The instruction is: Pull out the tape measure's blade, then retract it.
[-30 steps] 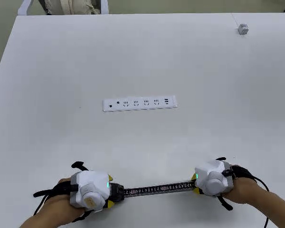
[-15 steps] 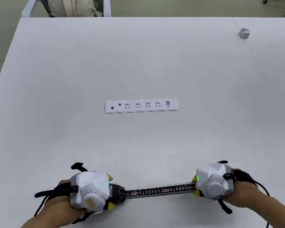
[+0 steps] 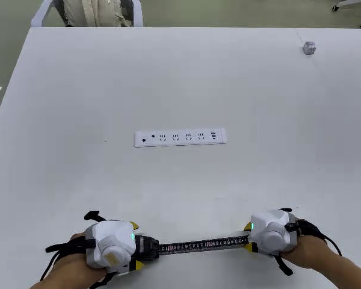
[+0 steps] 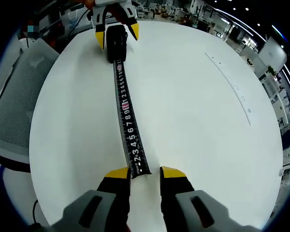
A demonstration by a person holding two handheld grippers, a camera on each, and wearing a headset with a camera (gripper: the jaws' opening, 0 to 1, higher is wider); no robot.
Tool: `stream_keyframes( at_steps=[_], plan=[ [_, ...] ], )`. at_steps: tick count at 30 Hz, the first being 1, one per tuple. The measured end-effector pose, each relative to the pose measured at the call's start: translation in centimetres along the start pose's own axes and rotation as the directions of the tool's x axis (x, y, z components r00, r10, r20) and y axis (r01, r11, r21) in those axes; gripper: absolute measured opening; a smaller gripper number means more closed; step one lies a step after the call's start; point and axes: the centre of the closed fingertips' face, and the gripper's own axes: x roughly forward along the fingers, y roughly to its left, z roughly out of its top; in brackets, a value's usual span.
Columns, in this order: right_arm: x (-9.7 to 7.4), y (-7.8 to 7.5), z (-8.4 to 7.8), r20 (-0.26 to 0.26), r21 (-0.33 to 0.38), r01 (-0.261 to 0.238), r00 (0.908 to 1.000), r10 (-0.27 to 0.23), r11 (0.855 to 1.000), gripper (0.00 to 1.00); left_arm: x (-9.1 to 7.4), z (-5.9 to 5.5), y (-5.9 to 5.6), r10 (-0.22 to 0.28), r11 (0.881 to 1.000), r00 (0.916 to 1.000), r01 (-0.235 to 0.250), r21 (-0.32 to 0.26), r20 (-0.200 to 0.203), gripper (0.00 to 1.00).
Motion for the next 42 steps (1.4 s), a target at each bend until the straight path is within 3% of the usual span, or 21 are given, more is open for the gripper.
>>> stream_keyframes(
  at_steps=[1, 2, 9, 11, 19, 23, 24, 25, 37, 40, 41, 42],
  plan=[
    [0.0, 0.0, 0.0, 0.001, 0.002, 0.001, 1.0, -0.001, 1.0, 0.24, 0.0, 0.0, 0.0, 0.002, 1.0, 1.0, -0.002, -0.001, 0.0, 0.51],
    [-0.3, -0.4, 0.2, 0.031, 0.061, 0.02, 0.9993, -0.022, 0.998, 0.25, -0.3, -0.2, 0.1, 0.017, 0.999, 0.9998, -0.017, -0.03, 0.0, 0.51],
    [-0.5, -0.5, 0.2, 0.051, 0.12, 0.044, 0.9974, -0.051, 0.992, 0.29, -0.9, -0.5, 0.5, 0.054, 0.996, 0.9985, -0.054, -0.076, 0.01, 0.56],
    [-0.8, -0.6, 0.4, 0.07, 0.149, 0.055, 0.9954, -0.066, 0.987, 0.3, -1.2, -0.5, 0.6, 0.069, 0.991, 0.9975, -0.066, -0.117, 0.018, 0.58],
    [-1.2, -0.7, 0.6, 0.1, 0.226, 0.076, 0.9899, -0.101, 0.971, 0.36, -1.7, -0.7, 0.5, 0.085, 0.987, 0.9961, -0.082, -0.14, 0.021, 0.61],
    [-1.6, -0.6, 0.2, 0.114, 0.281, 0.088, 0.9855, -0.125, 0.956, 0.37, -2.2, -0.8, 0.4, 0.102, 0.971, 0.9939, -0.09, -0.222, 0.043, 0.63],
    [-1.9, -0.6, 0.1, 0.124, 0.323, 0.101, 0.9812, -0.148, 0.941, 0.38, -2.5, -0.9, 0.4, 0.117, 0.961, 0.9921, -0.102, -0.256, 0.045, 0.63],
    [-2.0, -0.5, 0.1, 0.122, 0.335, 0.106, 0.9805, -0.154, 0.936, 0.39, -2.6, -1.0, 0.4, 0.125, 0.958, 0.9911, -0.108, -0.264, 0.046, 0.64],
    [-2.1, -0.4, 0.0, 0.123, 0.351, 0.107, 0.9795, -0.159, 0.93, 0.47, -2.7, -1.1, 0.4, 0.133, 0.954, 0.9899, -0.114, -0.276, 0.05, 0.69],
    [-2.5, 0.0, 0.2, 0.15, 0.418, 0.118, 0.9688, -0.197, 0.901, 0.48, -3.3, -1.1, 0.3, 0.175, 0.943, 0.9833, -0.152, -0.295, 0.051, 0.7],
    [-3.1, 0.7, 0.7, 0.176, 0.506, 0.13, 0.9521, -0.25, 0.852, 0.49, -4.1, -1.5, -0.2, 0.246, 0.91, 0.968, -0.213, -0.356, 0.05, 0.7],
    [-3.3, 0.6, 0.6, 0.178, 0.546, 0.14, 0.9443, -0.277, 0.826, 0.5, -4.4, -1.6, -0.4, 0.267, 0.896, 0.9623, -0.228, -0.382, 0.051, 0.7]
  ],
)
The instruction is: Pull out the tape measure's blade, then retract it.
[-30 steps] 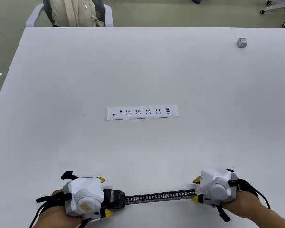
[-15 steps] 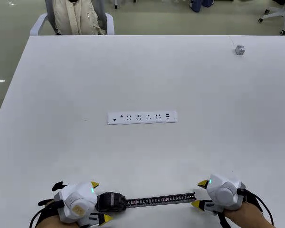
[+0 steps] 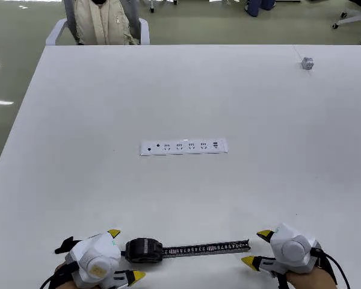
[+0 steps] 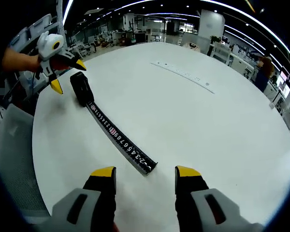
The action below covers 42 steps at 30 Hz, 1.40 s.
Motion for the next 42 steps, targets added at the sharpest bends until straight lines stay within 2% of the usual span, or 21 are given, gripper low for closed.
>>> stream_keyframes(
  at_steps=[4, 12, 21, 29, 34, 42],
  plan=[
    [-0.4, 0.2, -0.2, 0.02, 0.057, 0.019, 0.9996, -0.02, 0.998, 0.54, -0.5, -0.1, -0.3, 0.018, 0.999, 0.9998, -0.018, -0.033, 0.005, 0.71],
    [-1.3, 1.1, -0.8, 0.025, 0.105, 0.043, 0.9986, -0.046, 0.994, 0.56, -1.0, 0.2, -0.8, 0.073, 0.994, 0.9968, -0.069, -0.087, 0.032, 0.73],
    [-2.2, 1.9, -1.0, 0.043, 0.15, 0.071, 0.996, -0.079, 0.986, 0.6, -1.6, 0.3, -1.3, 0.127, 0.984, 0.9911, -0.121, -0.133, 0.039, 0.77],
    [-2.9, 3.0, -0.5, 0.065, 0.177, 0.094, 0.9922, -0.107, 0.98, 0.64, -2.7, -0.1, -1.6, 0.183, 0.969, 0.9822, -0.174, -0.174, 0.041, 0.77],
    [-3.3, 3.7, -0.3, 0.068, 0.198, 0.108, 0.99, -0.124, 0.974, 0.67, -3.3, -0.2, -2.1, 0.197, 0.962, 0.9793, -0.183, -0.203, 0.048, 0.79],
    [-4.1, 4.7, -0.2, 0.076, 0.249, 0.127, 0.9857, -0.15, 0.96, 0.7, -4.4, -0.3, -2.3, 0.248, 0.936, 0.9675, -0.227, -0.269, 0.049, 0.82]
  ],
)
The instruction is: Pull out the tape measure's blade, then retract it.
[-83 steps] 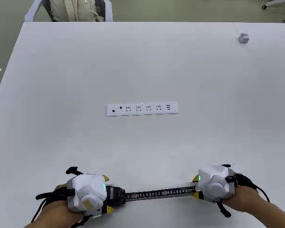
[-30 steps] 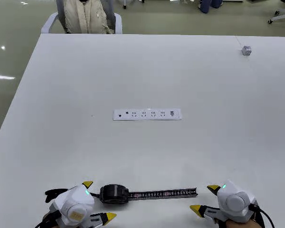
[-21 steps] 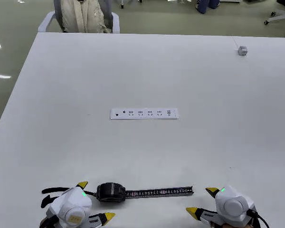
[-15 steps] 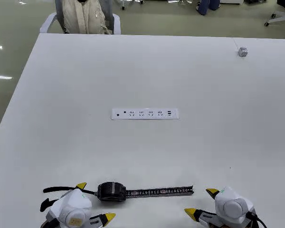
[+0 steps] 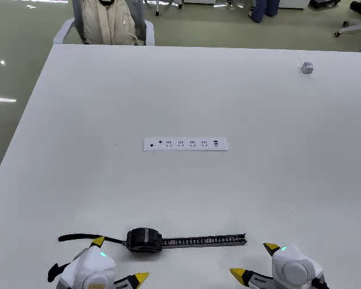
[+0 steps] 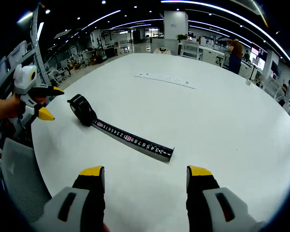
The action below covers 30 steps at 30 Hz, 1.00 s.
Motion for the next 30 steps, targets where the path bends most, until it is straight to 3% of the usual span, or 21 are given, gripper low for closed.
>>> stream_keyframes(
  at_steps=[14, 30],
  plan=[
    [-1.7, 1.4, -0.2, 0.015, 0.07, 0.034, 0.9993, -0.035, 0.997, 0.77, -2.0, 0.3, -1.0, 0.051, 0.993, 0.9983, -0.047, -0.109, 0.027, 0.88],
    [-3.9, 3.1, 0.2, 0.018, 0.108, 0.059, 0.9979, -0.062, 0.992, 0.8, -4.1, 0.2, -2.4, 0.073, 0.984, 0.9967, -0.066, -0.168, 0.035, 0.89]
  ],
)
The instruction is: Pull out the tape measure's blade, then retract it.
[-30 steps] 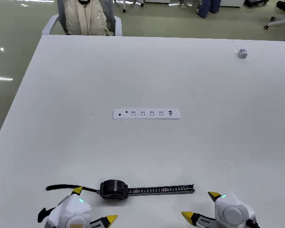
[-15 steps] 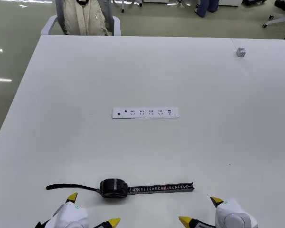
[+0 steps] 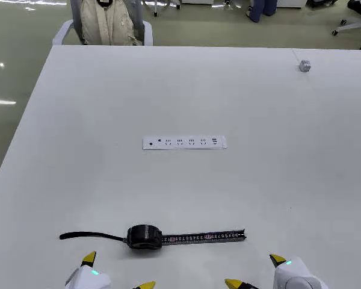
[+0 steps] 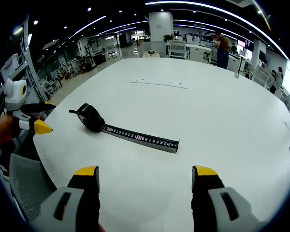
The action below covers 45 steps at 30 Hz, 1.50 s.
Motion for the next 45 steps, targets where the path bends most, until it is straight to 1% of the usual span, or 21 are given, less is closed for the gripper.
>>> stream_keyframes(
  at_steps=[9, 16, 20, 22, 28, 30, 36, 37, 40, 45],
  plan=[
    [-0.9, 0.7, -0.4, -0.001, 0.013, 0.009, 1.0, -0.009, 1.0, 0.81, -1.0, -0.1, -0.8, 0.016, 1.0, 0.9999, -0.016, 0.002, -0.004, 0.9],
    [-1.7, 0.8, -0.7, -0.001, 0.016, 0.015, 0.9999, -0.015, 1.0, 0.82, -1.4, 0.2, -1.0, 0.038, 0.999, 0.9993, -0.038, -0.021, 0.007, 0.92],
    [-2.1, 0.6, -0.7, 0.001, 0.012, 0.022, 0.9998, -0.022, 1.0, 0.82, -1.6, 0.2, -1.5, 0.048, 0.999, 0.9988, -0.048, -0.026, 0.009, 0.93],
    [-2.3, 0.7, -0.7, 0.003, 0.012, 0.022, 0.9998, -0.022, 1.0, 0.82, -1.7, 0.1, -1.9, 0.043, 0.999, 0.999, -0.043, -0.03, 0.008, 0.93],
    [-2.9, 0.7, -0.9, 0.005, 0.013, 0.027, 0.9996, -0.027, 1.0, 0.82, -1.9, -0.2, -2.4, 0.054, 0.998, 0.9985, -0.054, -0.037, 0.008, 0.93],
    [-2.9, 0.8, -1.1, 0.006, 0.014, 0.024, 0.9997, -0.024, 1.0, 0.82, -2.1, -0.1, -2.6, 0.058, 0.998, 0.9983, -0.057, -0.04, 0.008, 0.93],
    [-3.0, 0.9, -1.3, 0.0, 0.0, 0.019, 0.9998, -0.019, 1.0, 0.82, -2.3, 0.1, -2.3, 0.091, 0.995, 0.9957, -0.091, -0.046, 0.013, 0.92],
    [-2.9, 0.9, -1.3, 0.001, -0.005, 0.019, 0.9998, -0.019, 1.0, 0.82, -2.3, 0.0, -2.2, 0.097, 0.994, 0.9952, -0.097, -0.05, 0.01, 0.92],
    [-2.9, 0.8, -1.2, 0.001, -0.014, 0.015, 0.9999, -0.015, 1.0, 0.81, -2.3, 0.1, -2.3, 0.1, 0.993, 0.9949, -0.099, -0.057, 0.009, 0.91],
    [-2.3, 0.5, -1.1, -0.007, -0.038, 0.002, 1.0, -0.003, 0.999, 0.81, -2.0, 0.3, -2.0, 0.129, 0.988, 0.9915, -0.127, -0.082, 0.017, 0.9]
  ],
)
